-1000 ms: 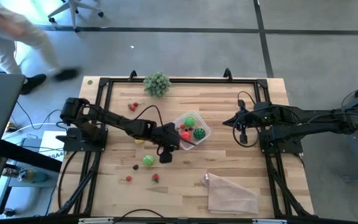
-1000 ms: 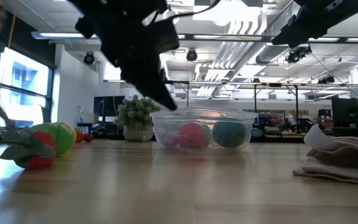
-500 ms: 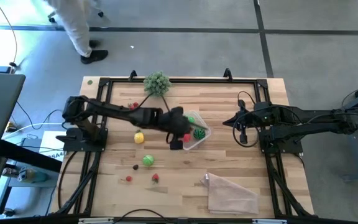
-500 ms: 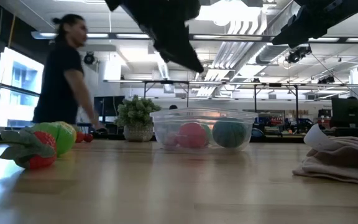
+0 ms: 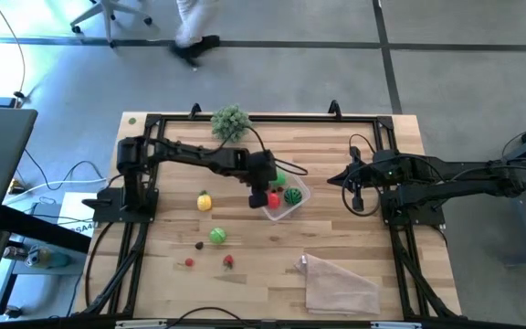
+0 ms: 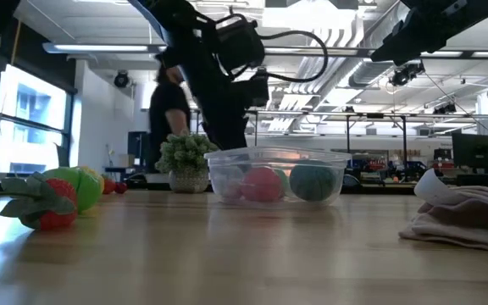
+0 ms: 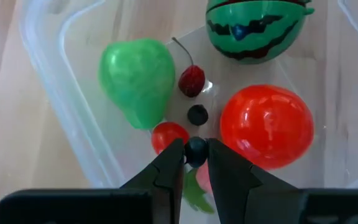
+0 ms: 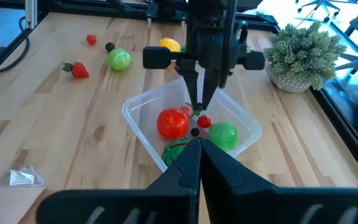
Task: Pick and placing Produce into tupperware
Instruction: Put the blueberry into the transparent bin
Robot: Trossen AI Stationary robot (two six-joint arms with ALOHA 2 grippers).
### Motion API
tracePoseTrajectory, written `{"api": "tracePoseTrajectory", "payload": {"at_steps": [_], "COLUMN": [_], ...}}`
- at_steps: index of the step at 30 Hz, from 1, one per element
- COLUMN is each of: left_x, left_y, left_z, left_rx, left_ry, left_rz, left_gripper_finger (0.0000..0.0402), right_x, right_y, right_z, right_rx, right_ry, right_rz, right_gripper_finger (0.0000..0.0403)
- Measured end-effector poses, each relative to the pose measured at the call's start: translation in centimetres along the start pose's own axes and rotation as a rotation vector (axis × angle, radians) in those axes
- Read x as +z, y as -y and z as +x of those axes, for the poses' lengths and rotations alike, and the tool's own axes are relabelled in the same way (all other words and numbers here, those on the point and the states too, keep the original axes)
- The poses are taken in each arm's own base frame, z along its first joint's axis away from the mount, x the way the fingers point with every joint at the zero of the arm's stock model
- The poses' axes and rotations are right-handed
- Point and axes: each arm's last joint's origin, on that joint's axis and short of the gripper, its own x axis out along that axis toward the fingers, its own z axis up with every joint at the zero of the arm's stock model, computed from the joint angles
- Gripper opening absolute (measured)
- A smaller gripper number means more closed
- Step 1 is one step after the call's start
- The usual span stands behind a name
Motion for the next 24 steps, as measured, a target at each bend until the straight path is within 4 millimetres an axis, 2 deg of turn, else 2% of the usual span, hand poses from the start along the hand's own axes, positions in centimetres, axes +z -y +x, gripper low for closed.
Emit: {"api": "tracePoseTrajectory", "payload": {"at_steps": [24], "left_x": [-0.49], "left_y": [0.03], "left_z": [0.32], "left_rx": [0.001], "left_ry": [-0.049], "left_rz": [-0.001], "left_gripper_finger": [0.006], "right_x": [0.0], "right_y": [-0.01], "right_z": [0.01], "right_rx": [0.0], "right_ry": [-0.001], "right_rz": [0.0], "right_gripper_finger": [0.0]}}
